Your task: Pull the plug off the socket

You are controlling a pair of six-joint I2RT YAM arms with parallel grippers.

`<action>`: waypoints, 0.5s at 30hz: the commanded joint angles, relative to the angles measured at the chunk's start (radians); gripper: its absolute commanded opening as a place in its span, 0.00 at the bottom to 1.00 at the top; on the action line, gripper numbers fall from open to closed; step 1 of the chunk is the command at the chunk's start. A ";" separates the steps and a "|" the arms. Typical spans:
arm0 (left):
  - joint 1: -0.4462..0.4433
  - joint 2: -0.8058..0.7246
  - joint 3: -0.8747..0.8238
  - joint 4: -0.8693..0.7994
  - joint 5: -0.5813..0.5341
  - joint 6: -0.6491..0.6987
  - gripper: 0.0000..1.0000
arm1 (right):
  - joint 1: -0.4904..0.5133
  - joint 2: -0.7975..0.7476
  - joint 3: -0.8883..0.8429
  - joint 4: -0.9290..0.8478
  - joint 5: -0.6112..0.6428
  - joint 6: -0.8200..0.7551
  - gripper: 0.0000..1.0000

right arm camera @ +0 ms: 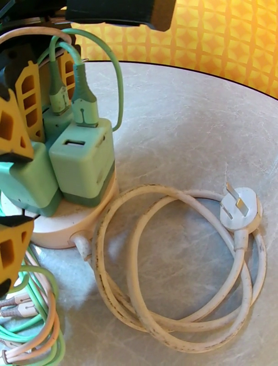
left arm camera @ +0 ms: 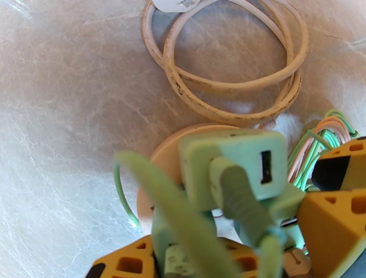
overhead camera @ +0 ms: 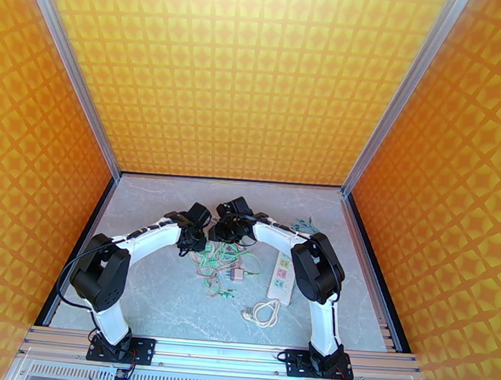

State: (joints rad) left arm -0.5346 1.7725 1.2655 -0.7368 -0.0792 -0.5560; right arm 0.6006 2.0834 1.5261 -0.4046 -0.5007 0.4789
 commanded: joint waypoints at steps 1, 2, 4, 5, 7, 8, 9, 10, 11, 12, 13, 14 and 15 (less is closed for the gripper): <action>-0.007 -0.049 0.044 0.011 0.073 0.004 0.15 | 0.008 0.056 -0.034 -0.157 0.116 -0.048 0.36; -0.007 -0.055 0.040 0.015 0.071 0.000 0.15 | 0.008 0.056 -0.035 -0.159 0.121 -0.051 0.36; -0.004 -0.053 0.040 0.011 0.078 -0.007 0.15 | 0.008 0.058 -0.032 -0.165 0.123 -0.057 0.36; -0.001 -0.053 0.040 0.013 0.085 -0.013 0.14 | 0.008 0.061 -0.029 -0.168 0.123 -0.060 0.36; 0.005 -0.057 0.028 0.028 0.105 -0.024 0.14 | 0.008 0.064 -0.025 -0.173 0.123 -0.065 0.36; 0.005 -0.058 0.025 0.036 0.107 -0.024 0.13 | 0.009 0.068 -0.020 -0.179 0.122 -0.069 0.36; 0.004 -0.058 0.026 0.038 0.107 -0.022 0.12 | 0.010 0.070 -0.014 -0.184 0.122 -0.071 0.36; 0.001 -0.053 0.027 0.038 0.107 -0.019 0.12 | 0.010 0.073 -0.012 -0.187 0.121 -0.073 0.36; -0.001 -0.050 0.027 0.038 0.104 -0.015 0.12 | 0.011 0.076 -0.009 -0.189 0.120 -0.075 0.36; -0.006 -0.046 0.025 0.041 0.098 -0.011 0.11 | 0.011 0.080 -0.006 -0.190 0.117 -0.074 0.36; -0.012 -0.042 0.026 0.043 0.092 -0.003 0.10 | 0.013 0.085 -0.002 -0.193 0.114 -0.075 0.36; -0.021 -0.034 0.028 0.041 0.082 0.006 0.10 | 0.014 0.090 0.004 -0.200 0.112 -0.080 0.36; -0.031 -0.025 0.034 0.036 0.075 0.015 0.10 | 0.016 0.097 0.009 -0.205 0.110 -0.081 0.36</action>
State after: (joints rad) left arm -0.5282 1.7721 1.2655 -0.7368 -0.0597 -0.5667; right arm 0.6048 2.0937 1.5574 -0.4454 -0.4858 0.4332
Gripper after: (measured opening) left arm 0.263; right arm 0.359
